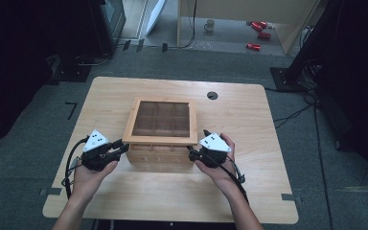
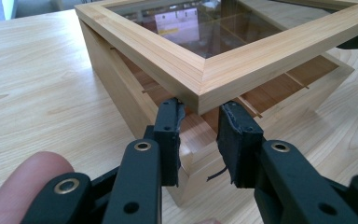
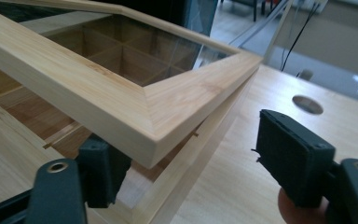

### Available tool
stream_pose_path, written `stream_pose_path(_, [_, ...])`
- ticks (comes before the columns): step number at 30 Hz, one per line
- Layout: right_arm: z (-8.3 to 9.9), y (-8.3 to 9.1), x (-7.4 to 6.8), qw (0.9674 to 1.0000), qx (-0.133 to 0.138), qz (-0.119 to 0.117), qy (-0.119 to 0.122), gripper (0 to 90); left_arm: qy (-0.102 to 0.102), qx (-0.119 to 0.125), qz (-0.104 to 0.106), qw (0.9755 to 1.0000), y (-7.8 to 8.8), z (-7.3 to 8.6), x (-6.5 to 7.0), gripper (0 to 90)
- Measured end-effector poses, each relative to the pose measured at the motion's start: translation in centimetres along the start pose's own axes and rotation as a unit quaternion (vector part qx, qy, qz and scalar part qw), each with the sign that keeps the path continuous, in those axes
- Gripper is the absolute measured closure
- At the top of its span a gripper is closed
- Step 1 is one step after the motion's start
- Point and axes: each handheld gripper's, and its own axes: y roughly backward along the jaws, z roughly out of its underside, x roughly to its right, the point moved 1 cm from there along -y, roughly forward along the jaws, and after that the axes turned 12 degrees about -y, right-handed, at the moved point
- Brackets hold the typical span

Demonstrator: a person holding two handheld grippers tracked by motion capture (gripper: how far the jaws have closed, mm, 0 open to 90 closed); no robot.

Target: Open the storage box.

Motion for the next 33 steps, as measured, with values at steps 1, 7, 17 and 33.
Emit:
stream_pose_path(1, [0.0,0.1,-0.1,1.0,0.004,0.001,0.006,30.3,0.0,0.0,0.0,1.0,0.0,0.0,0.0,70.1])
stream_pose_path(7, [0.1,0.2,-0.5,0.9985,0.026,0.004,0.048,34.8,0.013,0.008,0.004,0.9999,0.4,0.4,-0.3,65.0])
stream_pose_path(17, [-0.4,0.3,-0.7,0.997,0.047,-0.005,0.062,41.3,0.056,-0.038,-0.019,0.9975,0.5,5.3,-0.9,45.3])
stream_pose_path(33, [-3.3,-0.1,-0.4,0.9963,0.058,-0.012,0.061,49.0,0.092,-0.094,-0.064,0.9892,-0.3,9.6,-2.6,37.5])
